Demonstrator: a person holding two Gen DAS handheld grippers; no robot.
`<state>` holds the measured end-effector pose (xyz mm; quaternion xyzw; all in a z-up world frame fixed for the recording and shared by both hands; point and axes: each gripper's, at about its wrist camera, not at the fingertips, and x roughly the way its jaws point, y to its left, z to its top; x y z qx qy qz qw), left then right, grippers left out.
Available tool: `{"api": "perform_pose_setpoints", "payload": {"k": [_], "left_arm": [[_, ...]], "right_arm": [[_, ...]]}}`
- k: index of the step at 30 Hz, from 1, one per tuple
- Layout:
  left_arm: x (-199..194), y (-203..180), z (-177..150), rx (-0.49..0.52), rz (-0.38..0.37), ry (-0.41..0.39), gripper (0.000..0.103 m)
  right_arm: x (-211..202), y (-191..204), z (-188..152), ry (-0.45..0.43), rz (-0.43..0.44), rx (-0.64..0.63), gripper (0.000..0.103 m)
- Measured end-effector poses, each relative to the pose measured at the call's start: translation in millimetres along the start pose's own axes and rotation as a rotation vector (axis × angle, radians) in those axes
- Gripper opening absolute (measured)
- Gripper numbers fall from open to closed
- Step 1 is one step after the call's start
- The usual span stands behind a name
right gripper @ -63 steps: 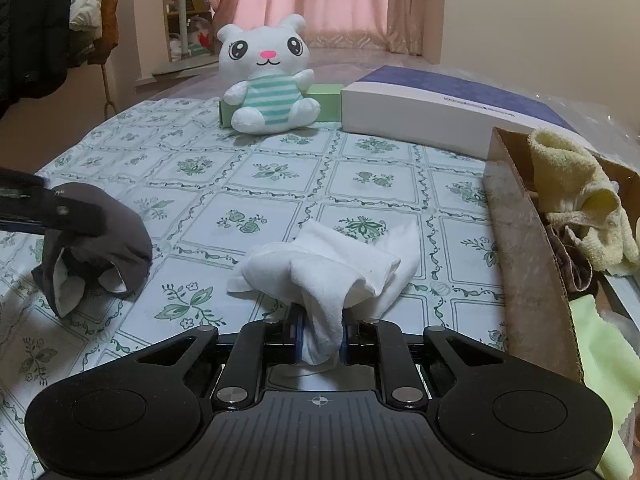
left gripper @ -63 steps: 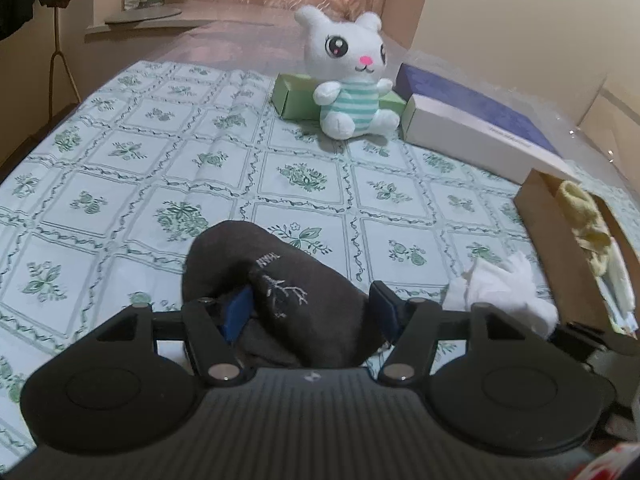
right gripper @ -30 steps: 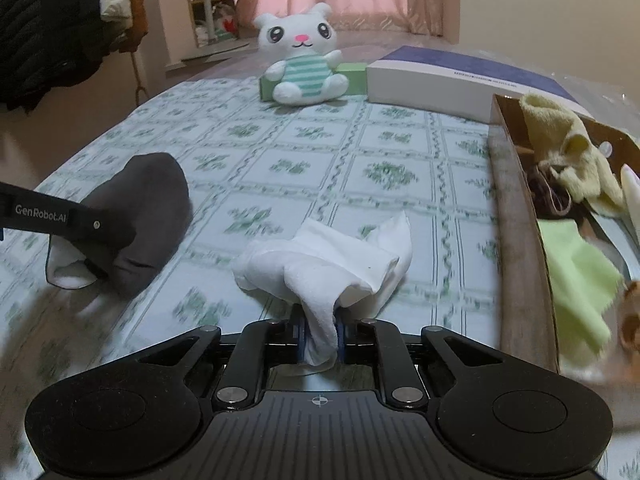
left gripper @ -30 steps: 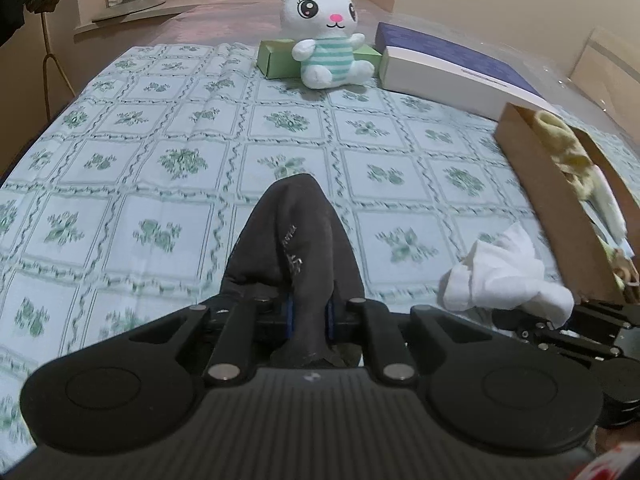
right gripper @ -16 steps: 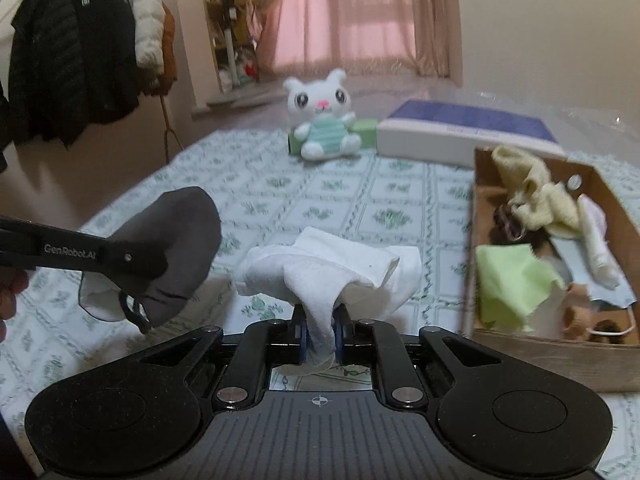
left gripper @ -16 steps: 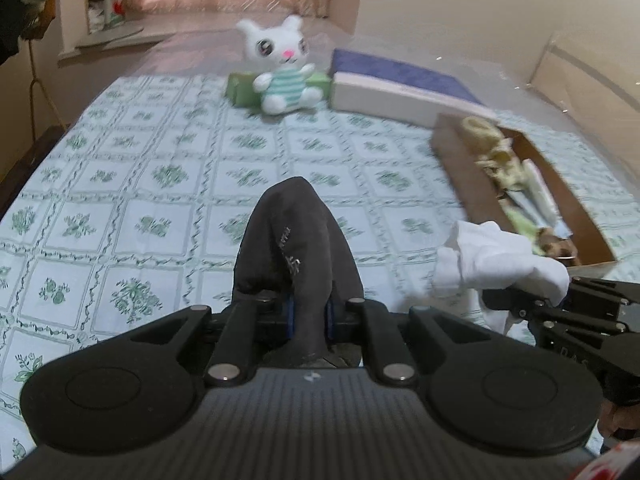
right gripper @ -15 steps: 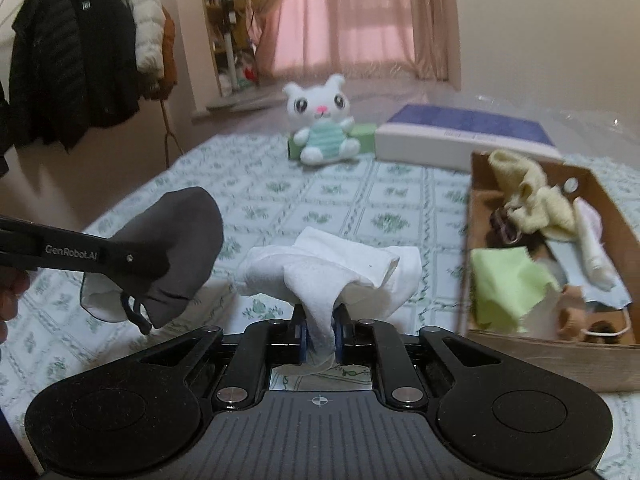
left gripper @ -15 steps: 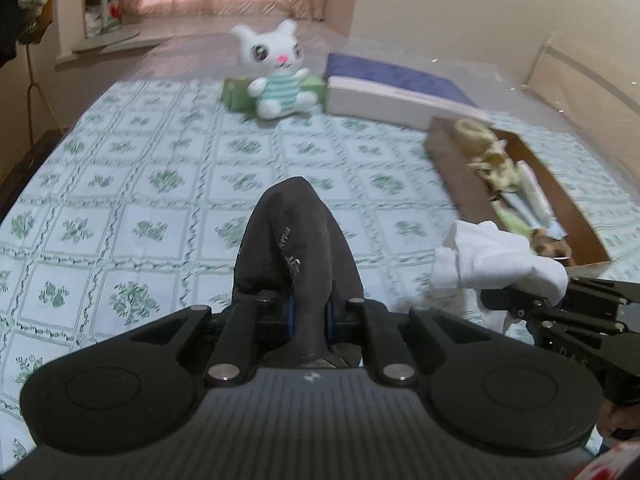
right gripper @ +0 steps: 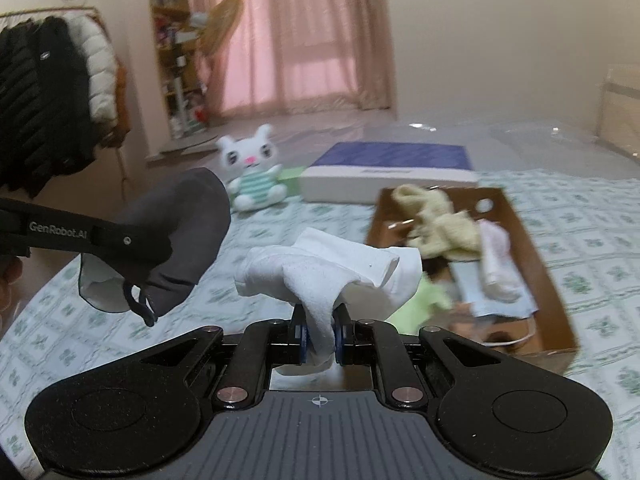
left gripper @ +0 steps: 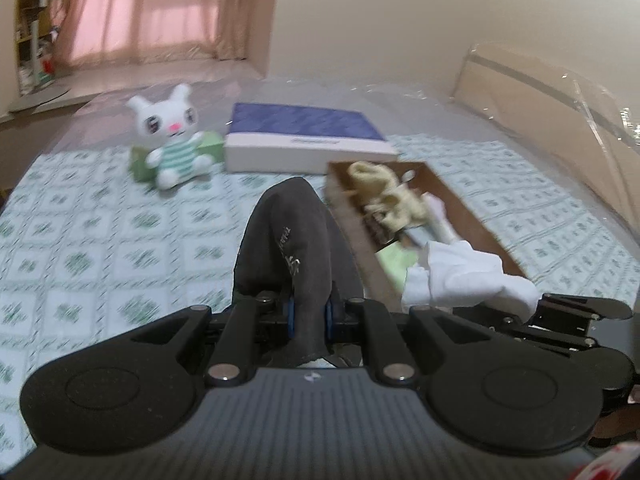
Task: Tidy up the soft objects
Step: 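Carry the white cloth and black sock over the box with both grippers, then lower the cloth and sock into the box while both grippers open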
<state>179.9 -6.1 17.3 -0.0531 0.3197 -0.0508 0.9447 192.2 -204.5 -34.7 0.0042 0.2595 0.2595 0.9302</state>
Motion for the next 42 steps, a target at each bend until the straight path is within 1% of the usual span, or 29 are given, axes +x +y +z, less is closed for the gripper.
{"api": "perform_pose_setpoints", "payload": {"k": [4,10,16,25,32,38,42], "left_arm": [[15,-24,18,0.027,-0.051,-0.012,0.012],[45,-61,38,0.059,-0.131,0.004,0.012],[79,-86,50,0.071,-0.17,0.034,0.012],[131,-106,56,0.06,-0.182,0.088,0.012],[169,-111,54,0.04,-0.19,0.131,0.012],[199,-107,47,0.04,-0.158,0.177,0.012],[210,-100,40,0.045,-0.141,0.21,0.012]], "right_arm": [[-4,-24,9,-0.019,-0.044,0.014,0.012],[-2,-57,17,-0.019,-0.09,0.035,0.013],[2,-82,19,-0.013,-0.128,0.035,0.013],[21,-113,19,0.012,-0.162,0.037,0.013],[39,-129,15,0.037,-0.169,0.042,0.013],[60,-132,13,0.061,-0.151,0.026,0.012],[75,-129,12,0.083,-0.105,0.006,0.012]]}}
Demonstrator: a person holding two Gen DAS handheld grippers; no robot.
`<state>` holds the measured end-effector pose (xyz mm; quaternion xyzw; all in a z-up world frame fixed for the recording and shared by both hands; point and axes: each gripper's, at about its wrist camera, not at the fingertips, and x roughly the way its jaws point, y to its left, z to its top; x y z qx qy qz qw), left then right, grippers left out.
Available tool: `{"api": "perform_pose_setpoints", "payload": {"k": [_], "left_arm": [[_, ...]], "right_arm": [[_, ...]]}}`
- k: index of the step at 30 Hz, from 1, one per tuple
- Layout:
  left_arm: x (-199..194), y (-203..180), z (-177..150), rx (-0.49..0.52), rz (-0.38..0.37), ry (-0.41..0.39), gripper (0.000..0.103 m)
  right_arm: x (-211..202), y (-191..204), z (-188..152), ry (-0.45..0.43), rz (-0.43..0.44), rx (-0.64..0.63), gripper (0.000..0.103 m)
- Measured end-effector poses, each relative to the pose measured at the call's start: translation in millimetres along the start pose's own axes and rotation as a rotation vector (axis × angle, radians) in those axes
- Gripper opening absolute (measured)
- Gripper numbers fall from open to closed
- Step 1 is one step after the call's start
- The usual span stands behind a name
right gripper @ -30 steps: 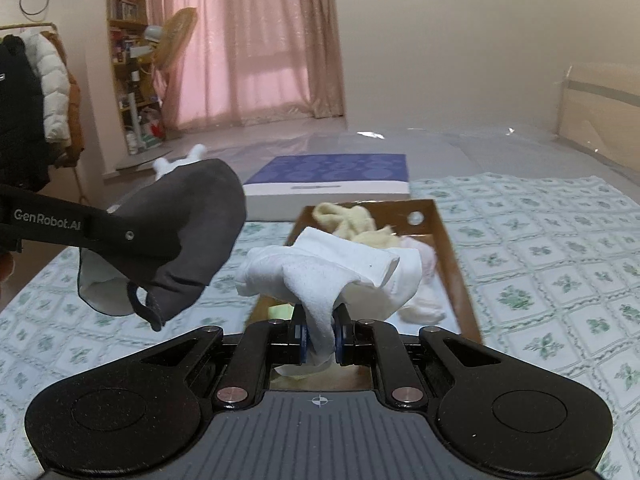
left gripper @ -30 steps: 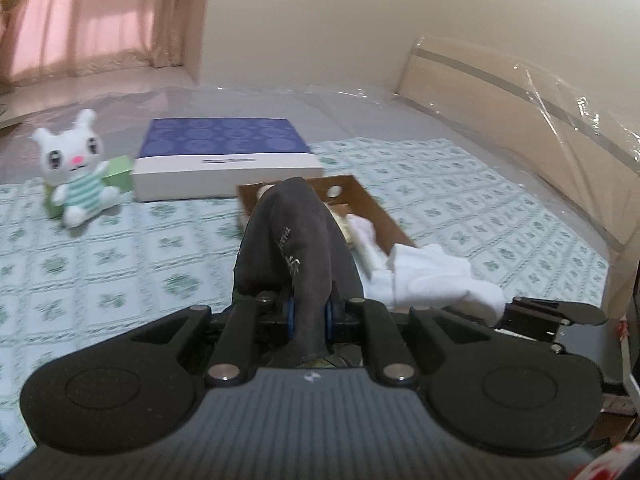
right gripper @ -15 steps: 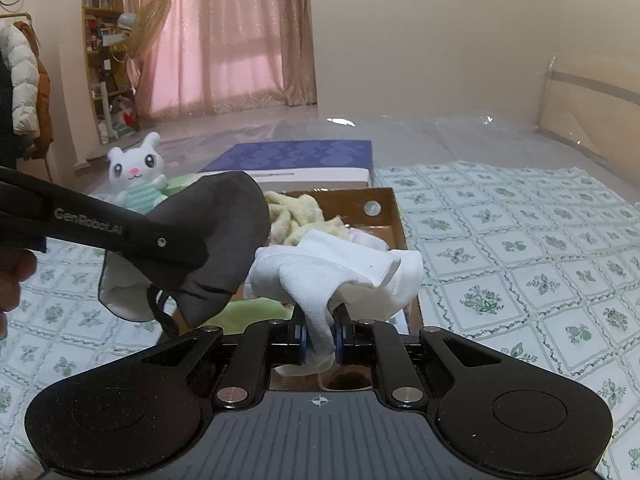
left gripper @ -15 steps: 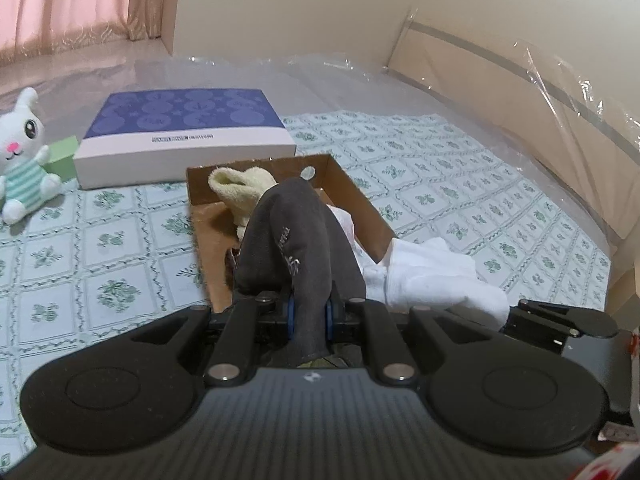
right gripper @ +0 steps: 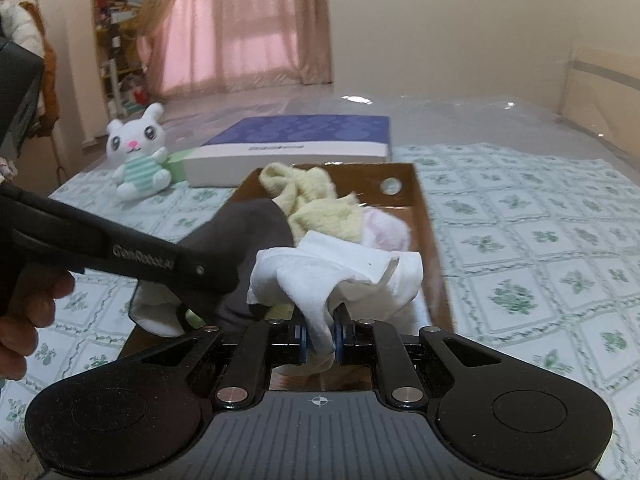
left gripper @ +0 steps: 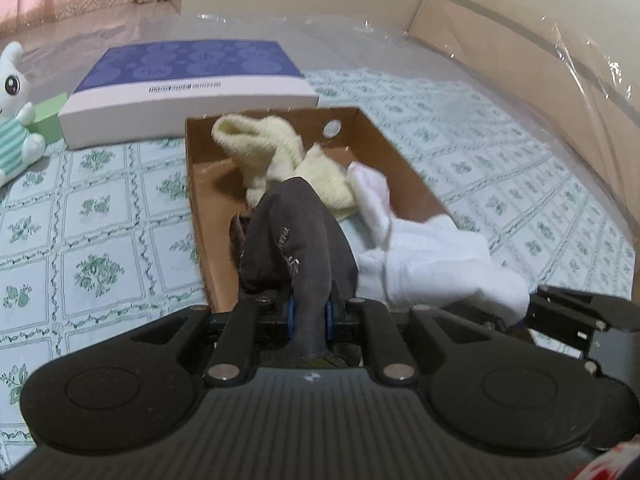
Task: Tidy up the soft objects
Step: 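Lower the cloth and sock into the box while both grippers open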
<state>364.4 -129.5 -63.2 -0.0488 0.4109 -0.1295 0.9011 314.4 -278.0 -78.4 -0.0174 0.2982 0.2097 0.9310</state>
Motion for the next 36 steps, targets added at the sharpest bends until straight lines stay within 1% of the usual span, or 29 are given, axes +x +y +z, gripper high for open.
{"api": "perform_pose_setpoints", "payload": {"k": [4,6,9,14,17,20,21,22,23,24,25,26,28,31,36], "left_arm": [[3,3,-5,0.013,0.017,0.009,0.012],[6,1,-5,0.024,0.019,0.013,0.012],[10,-6,-5,0.055,0.02,0.018,0.012],[21,-18,-5,0.075,0.002,0.041,0.012],[28,-24,-5,0.088,-0.001,0.052,0.012],[34,-26,-6,0.101,0.006,0.065,0.016],[33,-25,-7,0.097,0.005,0.07,0.019],[32,-23,-7,0.091,0.007,0.071,0.022],[30,-21,-8,0.088,0.005,0.069,0.027],[26,-19,-9,0.087,0.003,0.062,0.032],[21,-16,-9,0.088,0.001,0.055,0.036],[16,-15,-9,0.093,0.0,0.046,0.042],[4,-12,-11,0.104,0.002,0.029,0.045],[-16,-10,-14,0.109,0.0,0.004,0.054],[-53,-9,-23,0.117,-0.006,-0.034,0.057]], "right_arm": [[12,6,-1,0.027,0.049,-0.029,0.012],[16,5,-3,0.046,0.051,-0.029,0.012],[18,-3,-4,0.073,0.03,-0.007,0.012],[21,-22,-5,0.13,-0.039,0.031,0.013],[23,-24,-5,0.163,-0.053,0.022,0.013],[24,-19,-7,0.173,-0.072,0.003,0.014],[25,-18,-7,0.181,-0.076,-0.003,0.017],[24,-16,-8,0.182,-0.079,-0.005,0.027],[22,-14,-8,0.174,-0.087,-0.006,0.044],[18,-13,-8,0.157,-0.088,-0.007,0.054],[13,-12,-8,0.135,-0.087,-0.006,0.068],[8,-11,-8,0.115,-0.087,-0.004,0.071],[-1,-10,-8,0.095,-0.081,0.008,0.072],[-15,-8,-8,0.071,-0.087,0.035,0.073],[-41,-1,-9,0.04,-0.094,0.082,0.075]]}}
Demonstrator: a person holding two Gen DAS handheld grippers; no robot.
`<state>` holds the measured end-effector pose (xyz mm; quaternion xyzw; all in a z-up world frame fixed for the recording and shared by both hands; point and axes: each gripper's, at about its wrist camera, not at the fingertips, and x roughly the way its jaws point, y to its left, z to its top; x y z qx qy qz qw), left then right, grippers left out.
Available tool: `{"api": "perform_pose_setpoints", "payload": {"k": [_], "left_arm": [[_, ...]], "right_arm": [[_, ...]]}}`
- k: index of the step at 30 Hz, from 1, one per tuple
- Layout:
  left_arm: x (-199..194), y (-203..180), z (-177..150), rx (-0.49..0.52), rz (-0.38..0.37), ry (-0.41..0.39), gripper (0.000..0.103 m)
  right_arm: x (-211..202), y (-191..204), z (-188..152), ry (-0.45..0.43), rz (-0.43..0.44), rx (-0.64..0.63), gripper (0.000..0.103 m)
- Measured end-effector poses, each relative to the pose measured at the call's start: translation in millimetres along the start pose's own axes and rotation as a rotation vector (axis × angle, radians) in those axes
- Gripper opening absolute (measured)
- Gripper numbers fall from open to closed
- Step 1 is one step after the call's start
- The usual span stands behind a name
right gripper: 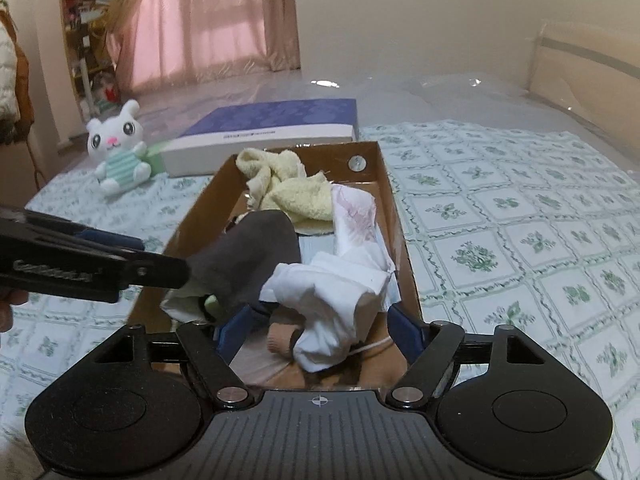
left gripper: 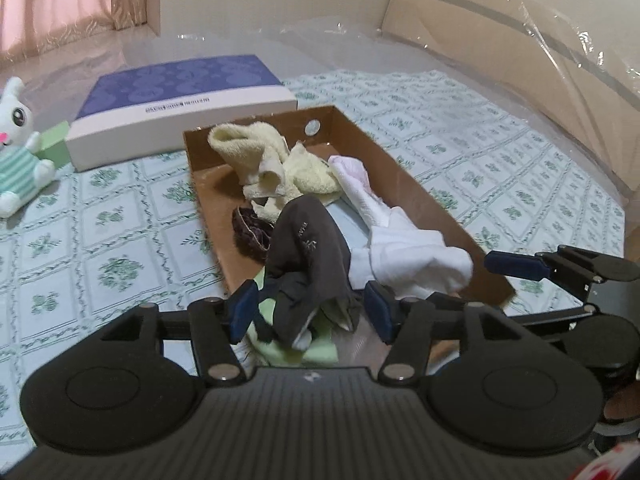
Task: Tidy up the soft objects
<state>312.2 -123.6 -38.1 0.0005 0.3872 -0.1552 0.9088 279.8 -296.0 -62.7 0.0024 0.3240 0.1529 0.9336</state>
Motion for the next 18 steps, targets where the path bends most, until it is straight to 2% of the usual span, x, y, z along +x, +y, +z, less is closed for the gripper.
{"api": "perform_pose_setpoints", "payload": {"k": [7,11,18], "left_arm": [[-53,-5,-16,0.032,0.039,-0.036,0.058],[-84,-1,-31,0.003,0.053,-0.043,0.058],[-141,7,-64,-0.032,0.12,-0.079,0.058]], "right_arm": [[-39,10,-6,-0.03,-0.003,0.083,0.076],[-63,22,-6,-0.04,0.001,0.125,0.076],[-102,52,-10,-0.04,0.075,0.179,0.076]]}}
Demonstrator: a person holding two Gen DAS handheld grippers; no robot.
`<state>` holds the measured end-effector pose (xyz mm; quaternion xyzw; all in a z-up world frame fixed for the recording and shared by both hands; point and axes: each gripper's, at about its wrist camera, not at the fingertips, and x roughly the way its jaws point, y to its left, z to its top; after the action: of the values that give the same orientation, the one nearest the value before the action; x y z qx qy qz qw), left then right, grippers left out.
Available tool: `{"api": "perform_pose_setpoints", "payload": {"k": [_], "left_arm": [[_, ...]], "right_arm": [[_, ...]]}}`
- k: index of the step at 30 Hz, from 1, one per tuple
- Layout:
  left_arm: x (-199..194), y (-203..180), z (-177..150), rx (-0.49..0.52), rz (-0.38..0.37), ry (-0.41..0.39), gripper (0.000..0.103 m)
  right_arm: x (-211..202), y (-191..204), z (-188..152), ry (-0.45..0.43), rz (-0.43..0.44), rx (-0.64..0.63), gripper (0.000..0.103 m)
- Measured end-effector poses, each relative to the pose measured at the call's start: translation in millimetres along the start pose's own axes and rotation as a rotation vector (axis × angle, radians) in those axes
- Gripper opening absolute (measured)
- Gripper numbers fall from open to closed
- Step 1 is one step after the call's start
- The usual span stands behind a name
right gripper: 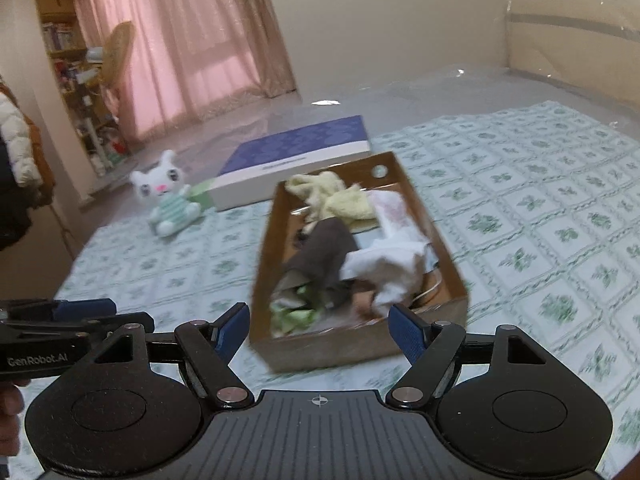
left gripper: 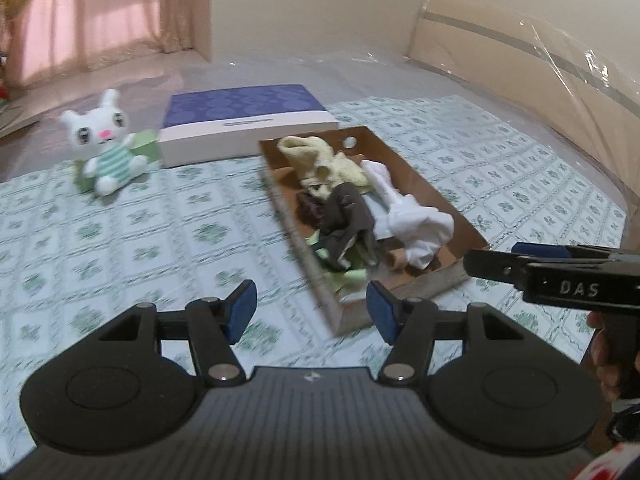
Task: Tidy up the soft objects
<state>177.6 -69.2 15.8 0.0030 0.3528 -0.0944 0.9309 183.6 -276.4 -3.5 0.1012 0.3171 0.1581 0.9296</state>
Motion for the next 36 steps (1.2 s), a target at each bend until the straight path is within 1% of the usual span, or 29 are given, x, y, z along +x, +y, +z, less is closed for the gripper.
{"api": "perform_pose_setpoints", "payload": {"k": [5,10,14,16,22,28,36], "left_arm": [[-40,17,-24,-0.048,0.048,-0.01,0.058],[-71,31,-48,-0.095,0.098,-0.008,0.058],[-90,39,-68,-0.124,0.131,-0.011,0.058],[-99,44,-77,-0.143,0.144,-0.012,0.058],[-119,52,-108,-0.194,0.186,-0.005,0.058],[-135,54,-139,-0.224,0.208,0.01,0.058],[-148,54,-164,-0.251,0.234,0.027,0.058]], "right_arm": [[-20,32,-16,-0.014,0.038,-0.082,0.076],[-28,54,-37,0.002,0.078,-0.101,0.076],[-27,65,-54,0.03,0.071,-0.117,0.076],[-27,70,-61,0.045,0.08,-0.121,0.076],[-33,85,-82,0.074,0.111,-0.154,0.076],[-39,101,-102,0.096,0.158,-0.19,0.076],[-42,116,-122,0.123,0.2,-0.23,0.076]]}}
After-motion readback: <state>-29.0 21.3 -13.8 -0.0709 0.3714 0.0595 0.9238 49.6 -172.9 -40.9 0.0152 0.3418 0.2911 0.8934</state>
